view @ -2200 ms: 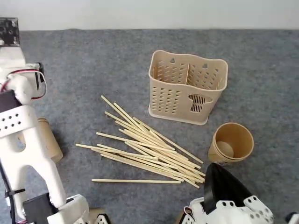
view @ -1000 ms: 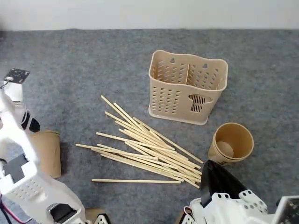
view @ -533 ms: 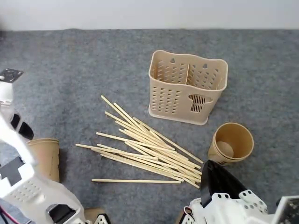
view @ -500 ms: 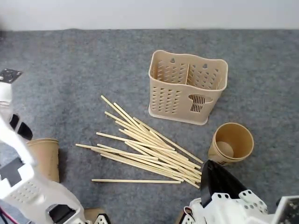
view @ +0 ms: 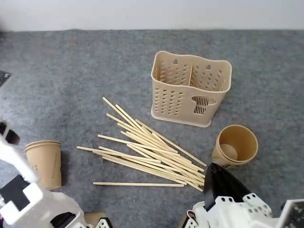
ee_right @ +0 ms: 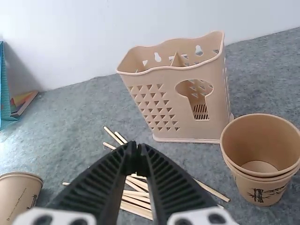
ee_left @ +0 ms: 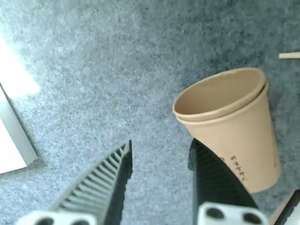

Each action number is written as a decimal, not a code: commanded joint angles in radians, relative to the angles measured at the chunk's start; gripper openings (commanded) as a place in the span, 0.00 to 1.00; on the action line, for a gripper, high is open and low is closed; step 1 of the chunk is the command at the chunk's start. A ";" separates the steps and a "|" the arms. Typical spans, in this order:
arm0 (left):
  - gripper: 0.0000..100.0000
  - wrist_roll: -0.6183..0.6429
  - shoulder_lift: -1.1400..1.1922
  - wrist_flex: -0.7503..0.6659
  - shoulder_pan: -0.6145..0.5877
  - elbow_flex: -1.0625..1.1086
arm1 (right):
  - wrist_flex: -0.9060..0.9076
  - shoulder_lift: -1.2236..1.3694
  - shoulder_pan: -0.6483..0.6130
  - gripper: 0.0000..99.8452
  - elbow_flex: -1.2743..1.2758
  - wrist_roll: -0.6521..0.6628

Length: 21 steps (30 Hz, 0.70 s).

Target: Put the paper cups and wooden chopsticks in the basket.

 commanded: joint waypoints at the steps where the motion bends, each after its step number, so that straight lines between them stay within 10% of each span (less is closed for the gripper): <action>1: 0.20 -0.054 -0.075 0.021 -0.054 0.001 | 0.038 0.005 -0.005 0.01 0.003 -0.011; 21: 0.19 -0.388 -0.069 -0.184 -0.397 0.278 | 0.038 0.005 -0.005 0.01 0.005 -0.011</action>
